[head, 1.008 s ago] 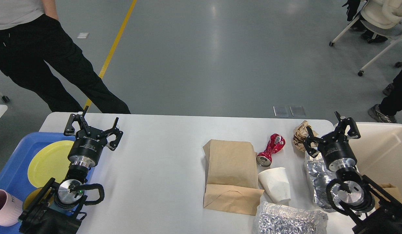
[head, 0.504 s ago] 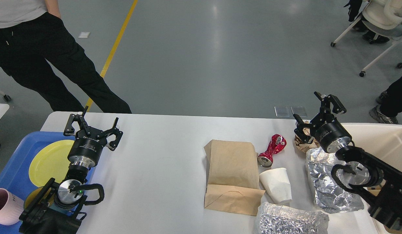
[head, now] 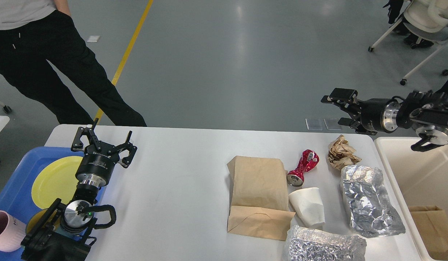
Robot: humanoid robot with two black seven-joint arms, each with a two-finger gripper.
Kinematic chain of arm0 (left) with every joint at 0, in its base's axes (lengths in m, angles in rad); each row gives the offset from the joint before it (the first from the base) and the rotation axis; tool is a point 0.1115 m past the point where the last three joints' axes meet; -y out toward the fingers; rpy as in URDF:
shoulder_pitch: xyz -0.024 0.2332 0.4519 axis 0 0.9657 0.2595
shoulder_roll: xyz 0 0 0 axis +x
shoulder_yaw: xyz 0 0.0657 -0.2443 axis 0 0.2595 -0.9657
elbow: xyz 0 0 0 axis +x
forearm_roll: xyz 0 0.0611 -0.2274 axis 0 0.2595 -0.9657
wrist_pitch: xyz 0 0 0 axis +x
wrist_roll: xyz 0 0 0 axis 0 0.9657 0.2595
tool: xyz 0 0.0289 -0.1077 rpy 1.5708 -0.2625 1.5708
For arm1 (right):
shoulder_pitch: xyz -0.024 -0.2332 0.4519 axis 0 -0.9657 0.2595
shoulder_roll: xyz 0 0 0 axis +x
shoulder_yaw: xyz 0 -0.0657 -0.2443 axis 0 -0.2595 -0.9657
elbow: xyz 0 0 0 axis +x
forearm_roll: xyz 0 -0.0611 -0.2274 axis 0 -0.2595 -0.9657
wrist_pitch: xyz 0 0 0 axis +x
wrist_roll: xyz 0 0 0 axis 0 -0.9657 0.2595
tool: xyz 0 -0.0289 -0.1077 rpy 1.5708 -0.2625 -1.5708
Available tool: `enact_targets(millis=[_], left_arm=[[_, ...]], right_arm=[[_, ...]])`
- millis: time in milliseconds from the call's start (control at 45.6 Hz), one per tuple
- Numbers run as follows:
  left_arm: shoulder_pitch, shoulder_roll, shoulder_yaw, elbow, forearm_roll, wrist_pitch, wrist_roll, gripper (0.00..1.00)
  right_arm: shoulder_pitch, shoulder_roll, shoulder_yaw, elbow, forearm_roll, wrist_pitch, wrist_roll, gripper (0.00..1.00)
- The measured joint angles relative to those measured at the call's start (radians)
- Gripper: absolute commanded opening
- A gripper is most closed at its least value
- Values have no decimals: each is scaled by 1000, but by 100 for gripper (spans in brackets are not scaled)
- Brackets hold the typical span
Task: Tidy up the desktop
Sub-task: 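Move the right gripper over the brown paper bag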
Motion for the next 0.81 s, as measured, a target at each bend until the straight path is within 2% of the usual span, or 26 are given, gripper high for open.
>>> enact_targets(millis=[110,219,307,372,482,570,613,657,811], left_arm=[[0,0,0,0,0,0,0,97],[0,0,0,0,0,0,0,97],[0,1,0,0,0,0,0,97],[0,1,0,0,0,0,0,97],[0,1,0,1,0,0,0,97],[0,1,0,1,0,0,-1,97],[0,1,0,1,0,0,-1,97],[0,1,0,1,0,0,-1,97],[0,0,0,1,0,0,-1,97]], right_arm=[[137,85,-211,19,9,176,-2,100],[257,140,-325,62,13,336,-13,100],[367,165,-368,149,9,409,-51,100],[469,172,-378,253,10,429,-144,100],[649,175,-371,455,19,424,-374,100],[759,176,-354,572,33,419,-509,100],[817,176,-350,624,55,419,-549,100],[874,174,-349,668,84,419,-569,100],[1059,185,-357,797,215,421,-593,100]])
